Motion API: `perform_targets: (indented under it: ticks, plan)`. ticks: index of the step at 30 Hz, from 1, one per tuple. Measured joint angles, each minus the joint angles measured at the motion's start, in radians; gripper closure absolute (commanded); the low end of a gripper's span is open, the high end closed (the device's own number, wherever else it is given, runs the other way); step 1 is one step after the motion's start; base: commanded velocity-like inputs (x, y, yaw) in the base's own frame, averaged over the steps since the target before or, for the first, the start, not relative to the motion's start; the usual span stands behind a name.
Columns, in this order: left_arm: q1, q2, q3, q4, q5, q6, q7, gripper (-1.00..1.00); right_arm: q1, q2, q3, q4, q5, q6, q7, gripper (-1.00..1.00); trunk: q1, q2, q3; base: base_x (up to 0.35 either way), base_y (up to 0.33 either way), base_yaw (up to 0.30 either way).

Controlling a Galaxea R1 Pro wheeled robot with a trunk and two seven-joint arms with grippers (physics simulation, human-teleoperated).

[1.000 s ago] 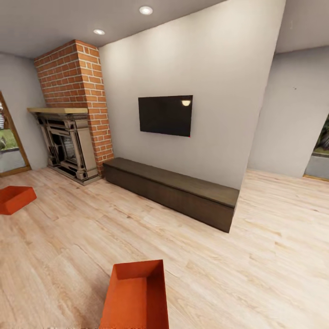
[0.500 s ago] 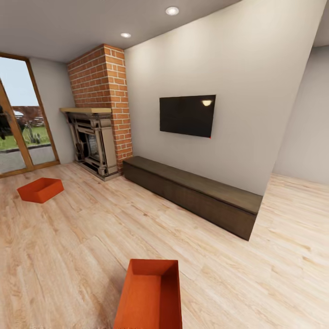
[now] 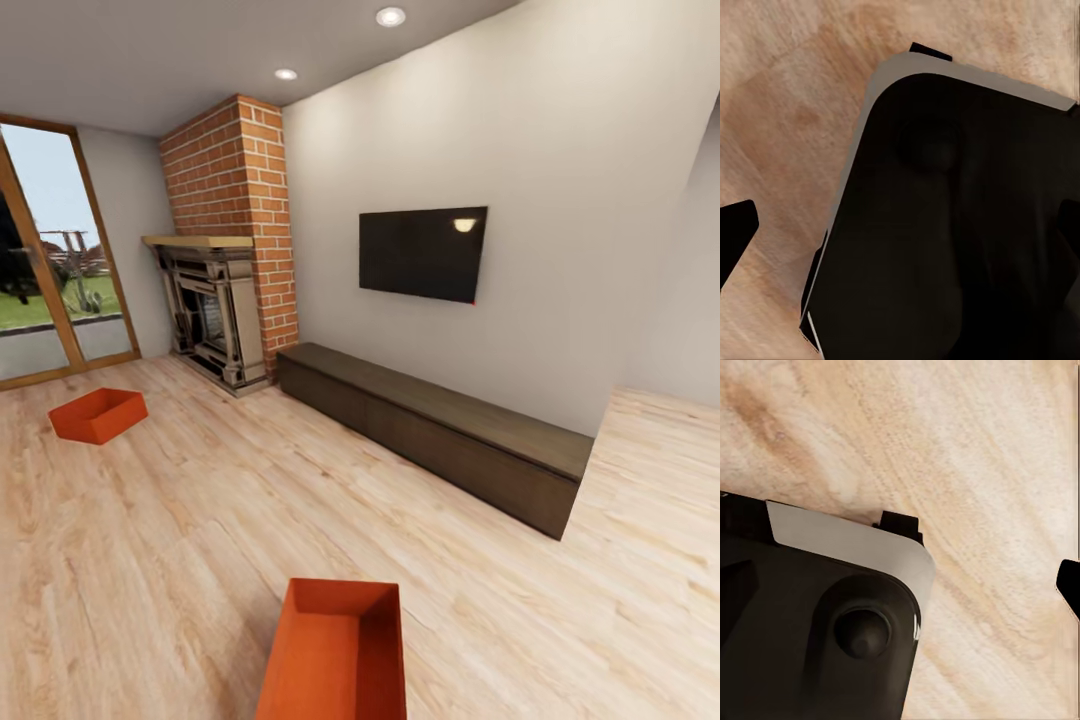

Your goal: Move the two storage containers from the living room to the garage. In the garage, place one container on the floor and stack the other container on top of it (either order is fine).

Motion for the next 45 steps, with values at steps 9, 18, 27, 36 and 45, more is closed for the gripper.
perform_targets:
  ticks: [9, 18, 27, 36, 45]
  plan:
    - [0.000, 0.000, 0.000, 0.000, 0.001, 0.000, 0.000, -1.00, 0.000, 0.000, -0.001, 0.000, -0.001, 0.000, 0.000, -1.00, 0.000, 0.000, 0.000, 0.312, 0.108, 0.000]
    - [0.000, 0.000, 0.001, 0.000, 0.004, 0.001, 0.000, -1.00, 0.000, 0.000, -0.004, 0.000, -0.001, -0.002, 0.000, -1.00, 0.000, 0.000, 0.000, 0.144, 0.108, -0.043]
    - [0.000, 0.000, 0.002, -0.001, 0.007, 0.001, 0.002, -1.00, 0.000, 0.000, -0.006, 0.000, -0.001, 0.000, 0.001, -1.00, 0.001, 0.000, 0.000, 0.004, 0.137, -0.006]
    - [0.000, 0.000, 0.003, -0.001, 0.007, 0.001, 0.002, -1.00, 0.000, 0.000, -0.005, 0.000, -0.001, 0.001, 0.000, -1.00, 0.001, 0.000, 0.000, 0.000, 0.079, 0.000]
    - [0.000, 0.000, 0.003, -0.002, 0.007, 0.001, 0.002, -1.00, 0.000, 0.000, -0.006, 0.000, -0.002, -0.001, 0.000, -1.00, 0.001, 0.000, 0.000, 0.000, 0.001, -0.159]
